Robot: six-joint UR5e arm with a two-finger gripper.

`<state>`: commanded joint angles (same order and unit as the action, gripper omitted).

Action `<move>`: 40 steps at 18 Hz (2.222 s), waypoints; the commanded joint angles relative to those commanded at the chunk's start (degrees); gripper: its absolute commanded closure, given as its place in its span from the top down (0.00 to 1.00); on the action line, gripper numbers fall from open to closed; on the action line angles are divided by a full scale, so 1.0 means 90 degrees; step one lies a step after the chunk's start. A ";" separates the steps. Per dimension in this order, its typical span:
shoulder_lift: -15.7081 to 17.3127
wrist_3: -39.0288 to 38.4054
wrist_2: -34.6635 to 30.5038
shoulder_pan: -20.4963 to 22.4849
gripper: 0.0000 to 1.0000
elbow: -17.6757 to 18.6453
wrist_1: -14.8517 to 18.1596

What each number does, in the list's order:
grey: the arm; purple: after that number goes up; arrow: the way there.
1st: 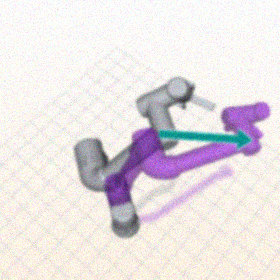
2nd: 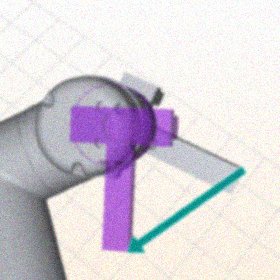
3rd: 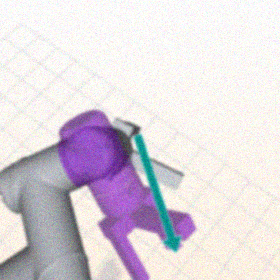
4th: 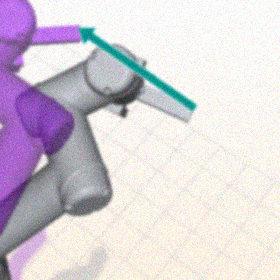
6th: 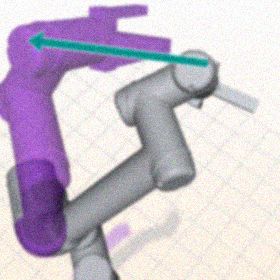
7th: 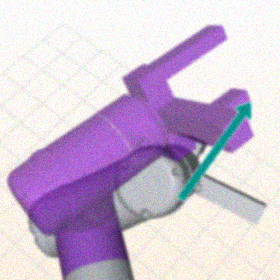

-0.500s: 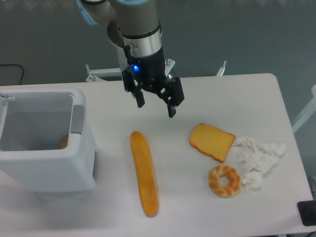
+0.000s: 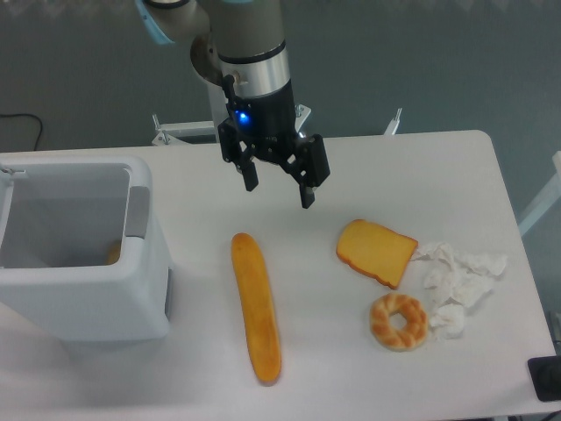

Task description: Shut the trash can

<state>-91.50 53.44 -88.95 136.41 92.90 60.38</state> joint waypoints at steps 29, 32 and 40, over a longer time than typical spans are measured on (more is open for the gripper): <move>-0.0019 -0.2663 0.0400 0.0117 1.00 -0.0439 -0.0303; -0.0039 -0.3329 0.0420 0.0040 1.00 -0.0498 -0.0303; -0.0283 -0.3690 0.0430 -0.0458 1.00 -0.0586 -0.0312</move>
<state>-94.04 20.23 -85.08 132.28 87.63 57.57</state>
